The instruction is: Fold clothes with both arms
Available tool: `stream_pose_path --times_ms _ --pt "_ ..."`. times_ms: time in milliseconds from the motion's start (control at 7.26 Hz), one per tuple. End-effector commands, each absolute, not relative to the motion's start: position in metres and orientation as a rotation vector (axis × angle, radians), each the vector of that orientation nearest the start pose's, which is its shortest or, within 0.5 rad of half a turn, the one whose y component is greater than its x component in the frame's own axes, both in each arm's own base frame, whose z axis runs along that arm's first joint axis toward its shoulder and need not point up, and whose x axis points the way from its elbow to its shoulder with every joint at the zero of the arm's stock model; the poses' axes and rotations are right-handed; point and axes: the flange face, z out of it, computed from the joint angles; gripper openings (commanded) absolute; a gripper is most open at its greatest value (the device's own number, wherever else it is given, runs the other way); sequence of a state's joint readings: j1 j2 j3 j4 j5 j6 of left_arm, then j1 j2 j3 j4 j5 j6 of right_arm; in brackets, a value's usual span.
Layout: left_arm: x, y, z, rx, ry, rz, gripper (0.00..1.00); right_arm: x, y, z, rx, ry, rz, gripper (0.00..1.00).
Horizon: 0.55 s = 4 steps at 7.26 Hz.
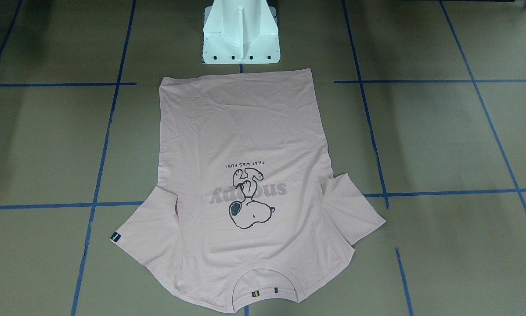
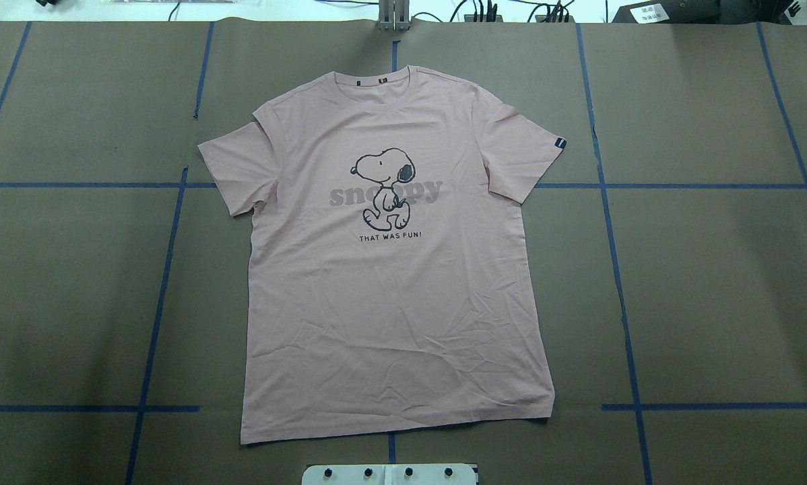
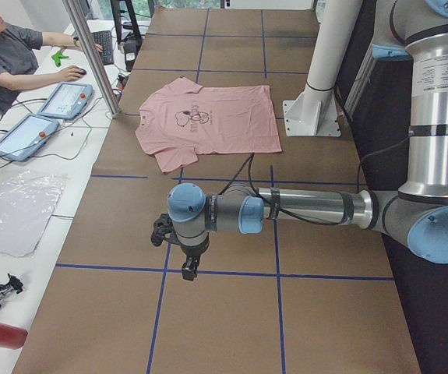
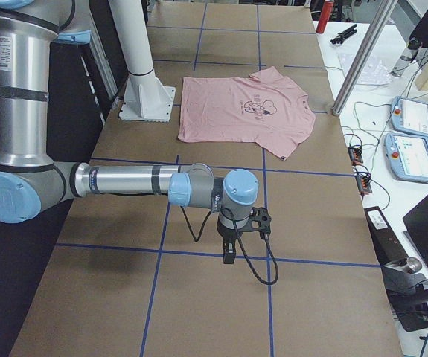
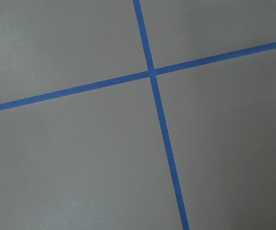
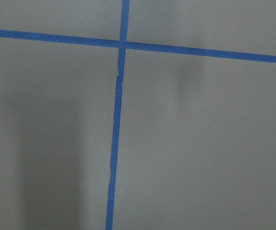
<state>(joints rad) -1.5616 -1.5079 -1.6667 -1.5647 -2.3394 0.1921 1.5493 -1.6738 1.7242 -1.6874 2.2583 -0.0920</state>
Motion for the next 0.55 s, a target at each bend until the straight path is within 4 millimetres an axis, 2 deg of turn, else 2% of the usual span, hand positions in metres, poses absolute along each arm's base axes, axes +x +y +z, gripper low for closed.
stream_pose_path --times_ms 0,413 --pt "-0.052 -0.471 0.641 0.091 0.748 0.22 1.0 0.06 -0.443 0.649 -0.04 -0.691 -0.086 1.0" --pt "-0.052 -0.474 0.634 0.147 0.742 0.245 1.0 0.06 -0.451 0.634 -0.01 -0.699 -0.095 1.0"
